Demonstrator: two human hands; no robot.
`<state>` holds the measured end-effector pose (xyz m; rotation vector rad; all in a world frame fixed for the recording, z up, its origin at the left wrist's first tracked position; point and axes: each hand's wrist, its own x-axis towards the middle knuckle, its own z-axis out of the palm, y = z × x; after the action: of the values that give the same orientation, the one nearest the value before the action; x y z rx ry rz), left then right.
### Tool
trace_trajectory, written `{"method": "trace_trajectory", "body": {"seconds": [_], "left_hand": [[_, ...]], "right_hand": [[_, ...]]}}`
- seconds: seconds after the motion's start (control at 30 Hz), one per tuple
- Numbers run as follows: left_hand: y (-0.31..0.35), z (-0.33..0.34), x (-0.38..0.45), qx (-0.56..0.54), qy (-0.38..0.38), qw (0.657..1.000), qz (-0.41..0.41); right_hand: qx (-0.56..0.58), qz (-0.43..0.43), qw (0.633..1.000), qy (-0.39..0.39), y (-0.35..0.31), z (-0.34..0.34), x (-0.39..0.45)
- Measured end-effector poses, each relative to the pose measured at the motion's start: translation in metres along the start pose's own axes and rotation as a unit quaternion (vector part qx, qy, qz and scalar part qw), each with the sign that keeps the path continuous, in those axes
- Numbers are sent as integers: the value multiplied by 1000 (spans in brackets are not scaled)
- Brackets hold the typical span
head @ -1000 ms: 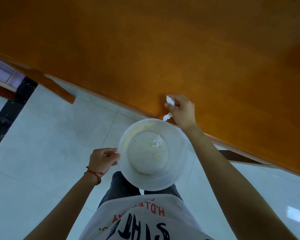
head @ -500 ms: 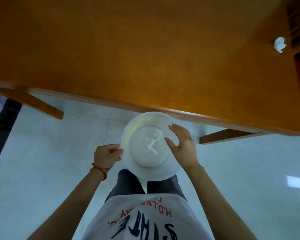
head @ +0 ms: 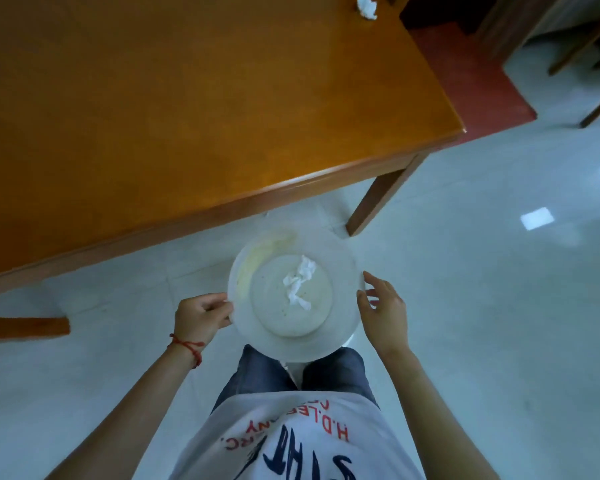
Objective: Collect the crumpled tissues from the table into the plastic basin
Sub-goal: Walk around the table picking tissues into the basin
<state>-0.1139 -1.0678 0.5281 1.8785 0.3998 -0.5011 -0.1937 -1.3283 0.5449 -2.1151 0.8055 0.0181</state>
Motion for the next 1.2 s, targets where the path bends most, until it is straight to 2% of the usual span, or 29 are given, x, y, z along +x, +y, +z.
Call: {"method": "trace_trajectory", "body": {"seconds": [0.43, 0.7, 0.9, 1.2], "left_hand": [[47, 125, -47, 92, -163, 981, 42], [56, 231, -89, 170, -269, 947, 50], [67, 298, -118, 217, -326, 916, 87], [101, 391, -128, 252, -389, 877, 127]], "right_hand": [[122, 122, 975, 142, 110, -96, -68], [131, 198, 941, 241, 185, -149, -131], [168, 233, 907, 307, 218, -178, -166], [190, 270, 865, 379, 252, -223, -148]]}}
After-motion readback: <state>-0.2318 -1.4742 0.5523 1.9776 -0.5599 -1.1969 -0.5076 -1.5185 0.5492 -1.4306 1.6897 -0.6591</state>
